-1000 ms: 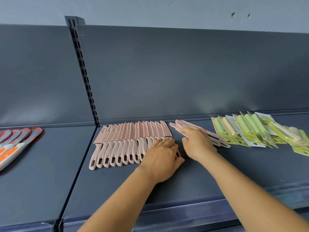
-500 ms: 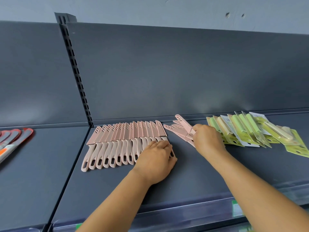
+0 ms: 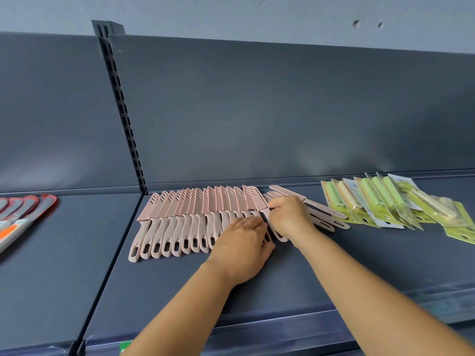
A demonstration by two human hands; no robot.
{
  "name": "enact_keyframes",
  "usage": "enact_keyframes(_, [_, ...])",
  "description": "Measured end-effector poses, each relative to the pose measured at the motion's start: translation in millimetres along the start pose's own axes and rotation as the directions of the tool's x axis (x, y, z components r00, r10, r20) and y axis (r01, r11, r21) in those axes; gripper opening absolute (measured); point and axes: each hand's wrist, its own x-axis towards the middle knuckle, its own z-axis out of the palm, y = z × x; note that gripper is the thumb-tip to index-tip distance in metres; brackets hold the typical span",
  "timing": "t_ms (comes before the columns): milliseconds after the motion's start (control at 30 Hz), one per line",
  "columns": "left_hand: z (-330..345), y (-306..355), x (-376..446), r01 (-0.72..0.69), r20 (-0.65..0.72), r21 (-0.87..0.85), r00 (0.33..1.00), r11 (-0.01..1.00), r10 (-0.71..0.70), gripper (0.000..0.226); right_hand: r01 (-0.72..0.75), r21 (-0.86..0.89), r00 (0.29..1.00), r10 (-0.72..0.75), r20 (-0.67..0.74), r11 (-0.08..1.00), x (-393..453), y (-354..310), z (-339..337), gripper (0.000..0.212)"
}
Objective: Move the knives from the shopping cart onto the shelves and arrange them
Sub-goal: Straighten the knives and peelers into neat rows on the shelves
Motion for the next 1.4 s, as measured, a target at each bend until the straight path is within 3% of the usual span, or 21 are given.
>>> enact_keyframes(167, [-0.6,-0.5,-1.0,-0.014,0.010,-0.003,1.000,1.000,0.014,0.039,0.050,-0.108,0.998,-0.047,0.027,0.993,7.5,0.4,3.7,0.024])
enact_keyframes(300, [-2.3,-0.7,-0.9,-0.007,0.023,0.011,1.000,1.000,0.007,0.039,0.107,-0.319,0.987,-0.139,-0.079,0.942,7.8,17.3,-10.7,0.025])
enact_keyframes(400, [-4.4,-0.8,0.6,-0.024,0.015,0.017,1.000,1.000,0.023,0.050,0.072,-0.508,0.991,-0.119,-0.061,0.858,8.5,37.1,-23.8,0.028])
enact_keyframes(500, [-5.0,3.3,7.3,-0.069,0.045,0.018,0.997,0.997,0.068,0.059,0.081,-0.536,0.994,-0.108,-0.020,0.840,8.9,44.0,-25.9,0.020])
enact_keyframes(633, [2.0,7.4,13.7,-0.096,0.135,0.041,0.987,0.995,0.089,0.055,0.076,-0.587,0.996,-0.087,0.009,0.806,12.6,40.3,-24.7,0.018])
enact_keyframes(733, [4.6,6.5,13.9,-0.095,0.100,0.027,0.991,0.995,0.092,0.071,0.077,-0.609,0.995,-0.101,-0.006,0.790,11.5,39.4,-24.8,0.018])
enact_keyframes(833, [7.6,2.6,15.1,-0.067,0.119,0.071,0.991,0.995,0.058,0.050,0.084,-0.628,0.991,-0.134,-0.032,0.773,9.4,35.1,-29.5,0.018])
enact_keyframes(900, [8.4,3.4,15.5,-0.066,0.103,0.057,0.993,0.996,0.060,0.051,0.071,-0.542,0.988,-0.133,-0.077,0.837,8.6,32.7,-32.3,0.013])
enact_keyframes(1000, [9.7,2.4,15.4,-0.067,0.080,0.044,0.995,0.997,0.063,0.046,0.059,-0.228,0.991,-0.085,-0.106,0.972,6.6,28.8,-30.0,0.026])
enact_keyframes(1133, [11.1,2.0,15.2,-0.081,0.050,0.032,0.996,0.996,0.079,0.041,0.005,0.193,0.995,0.014,-0.100,0.981,1.5,20.7,-22.4,0.033])
enact_keyframes(1267, [12.2,1.9,15.6,-0.076,0.045,0.012,0.996,0.997,0.076,0.041,-0.061,0.326,0.998,0.060,0.011,0.944,-3.1,15.5,-16.2,0.035])
enact_keyframes(1400, [13.0,2.0,15.4,-0.067,0.044,0.013,0.997,0.998,0.066,0.041,-0.135,0.341,0.991,0.126,0.048,0.930,-5.4,19.8,-12.1,0.035])
